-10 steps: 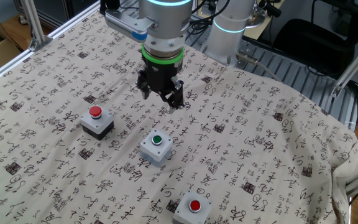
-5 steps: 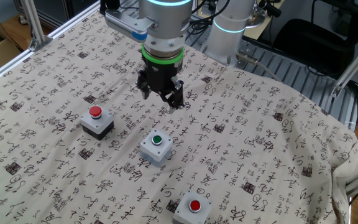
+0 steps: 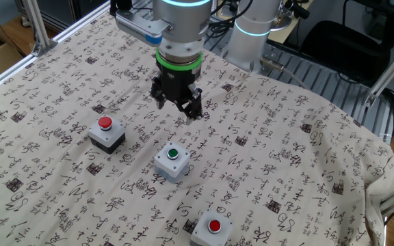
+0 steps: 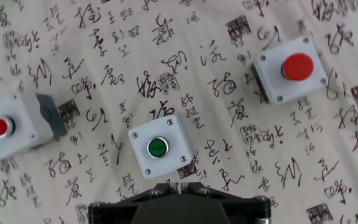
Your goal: Press three buttons from left to right in sequence
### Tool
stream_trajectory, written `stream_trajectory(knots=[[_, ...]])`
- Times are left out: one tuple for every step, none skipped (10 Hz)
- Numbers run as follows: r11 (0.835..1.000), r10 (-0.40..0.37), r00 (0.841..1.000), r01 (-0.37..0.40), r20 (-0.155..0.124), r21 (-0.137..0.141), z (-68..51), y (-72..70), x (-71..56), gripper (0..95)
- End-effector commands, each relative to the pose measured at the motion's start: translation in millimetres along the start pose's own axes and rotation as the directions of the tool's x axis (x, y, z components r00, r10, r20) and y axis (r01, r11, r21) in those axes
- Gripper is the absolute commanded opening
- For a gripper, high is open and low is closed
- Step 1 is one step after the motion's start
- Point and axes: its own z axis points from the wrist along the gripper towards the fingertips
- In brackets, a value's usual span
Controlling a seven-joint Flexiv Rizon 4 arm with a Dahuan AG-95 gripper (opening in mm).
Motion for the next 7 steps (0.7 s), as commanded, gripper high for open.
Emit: stream_trajectory(knots=[[1.000,-0.001,1.000,0.001,0.001,-0.003,0.3,-0.5,-0.5,0.0],[1.000,-0.002,1.000,0.002,0.002,-0.001,0.7,-0.7,-1.7,0.0],[1.000,-0.007,1.000,0.007,0.005,0.006,1.6,-1.9,-4.3,0.0],[1.000,-0.012,1.000,0.012,0.004,0.005,1.9,-4.3,-7.4,0.0],[1.000,-0.017,1.000,0.017,0.001,-0.001,2.2,-7.2,-11.5,0.0],[0.999,-0.035,0.999,0.035,-0.001,0.002,3.4,-12.6,-19.4,0.0],[0.999,-0.048,0.999,0.048,-0.001,0.011,4.1,-17.3,-25.6,0.0]])
